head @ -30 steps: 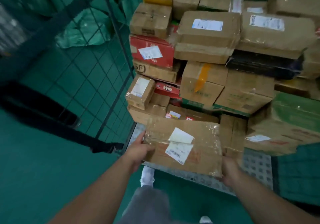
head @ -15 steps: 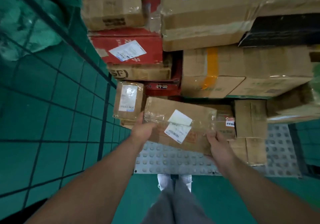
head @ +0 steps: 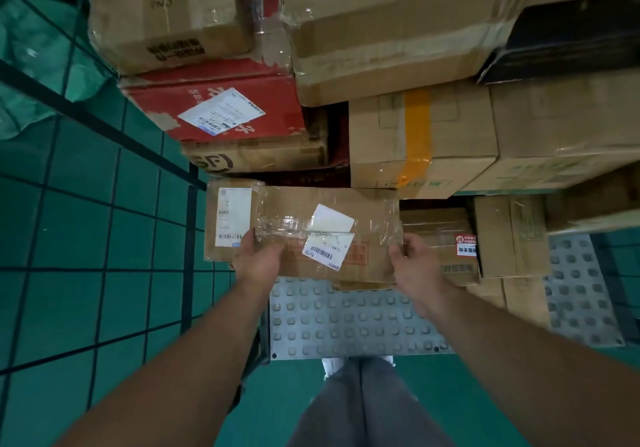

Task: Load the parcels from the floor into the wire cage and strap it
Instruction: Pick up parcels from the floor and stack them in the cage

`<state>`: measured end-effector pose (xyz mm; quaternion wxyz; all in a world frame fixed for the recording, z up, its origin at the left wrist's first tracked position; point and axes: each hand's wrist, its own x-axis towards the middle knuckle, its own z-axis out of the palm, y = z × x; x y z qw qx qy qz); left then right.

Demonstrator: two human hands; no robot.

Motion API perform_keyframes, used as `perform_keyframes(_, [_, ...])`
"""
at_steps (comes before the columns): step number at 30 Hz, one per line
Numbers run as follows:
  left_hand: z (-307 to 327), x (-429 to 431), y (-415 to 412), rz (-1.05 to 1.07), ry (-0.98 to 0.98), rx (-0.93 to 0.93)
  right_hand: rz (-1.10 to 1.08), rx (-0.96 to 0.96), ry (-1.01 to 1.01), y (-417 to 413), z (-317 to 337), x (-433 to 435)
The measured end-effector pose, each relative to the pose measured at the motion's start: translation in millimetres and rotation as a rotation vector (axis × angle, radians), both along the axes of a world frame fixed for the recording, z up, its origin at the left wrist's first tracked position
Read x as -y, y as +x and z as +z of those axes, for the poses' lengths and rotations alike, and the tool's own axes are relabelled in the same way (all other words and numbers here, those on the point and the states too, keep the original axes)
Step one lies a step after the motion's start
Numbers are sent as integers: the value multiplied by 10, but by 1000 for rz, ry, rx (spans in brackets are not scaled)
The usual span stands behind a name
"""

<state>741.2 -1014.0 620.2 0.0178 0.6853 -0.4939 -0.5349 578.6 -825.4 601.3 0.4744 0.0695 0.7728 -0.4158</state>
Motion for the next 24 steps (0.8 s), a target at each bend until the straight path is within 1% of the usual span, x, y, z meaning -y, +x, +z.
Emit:
perform_keyframes(3, [37, -39, 74, -31, 47, 19, -21, -8, 32, -74, 36, 49])
perform_keyframes(4, [67, -58, 87, -47, 71, 15, -8, -7, 43, -100, 43, 53])
perform_keyframes(6, [126, -123, 139, -86, 107, 68, 36, 8, 68, -115, 131, 48])
perform_keyframes(7, [160, -166, 170, -106, 94, 110, 43, 24, 79, -102, 178, 23])
perform_keyframes(9, [313, -258, 173, -123, 8, 178, 39, 35, 131, -61, 253, -34])
perform_keyframes(12, [494, -422, 173, -201, -61, 241, 53, 60, 217, 75, 406, -159])
perform_keyframes(14, [617, -590, 149, -272, -81, 305, 17, 64, 192, 252, 587, -353])
perform_keyframes(15, [638, -676, 106, -306, -61, 288, -26, 66, 144, 339, 674, -462])
perform_keyframes(16, [695, -782, 25, -352, -26, 221, -72, 77, 97, 424, 756, -588])
perform_keyframes(18, [823, -1063, -151, -502, 78, 91, -172, 124, 52, 546, 854, -868])
perform_keyframes(19, [882, -1216, -237, -589, 117, 55, -236, 133, 51, 591, 897, -1030])
perform_keyframes(22, [1086, -1832, -457, -868, 161, -13, -456, 131, 30, 758, 1090, -1644])
perform_keyframes(24, [1173, -2341, -565, -980, 195, -56, -590, 108, 6, 904, 1317, -2116])
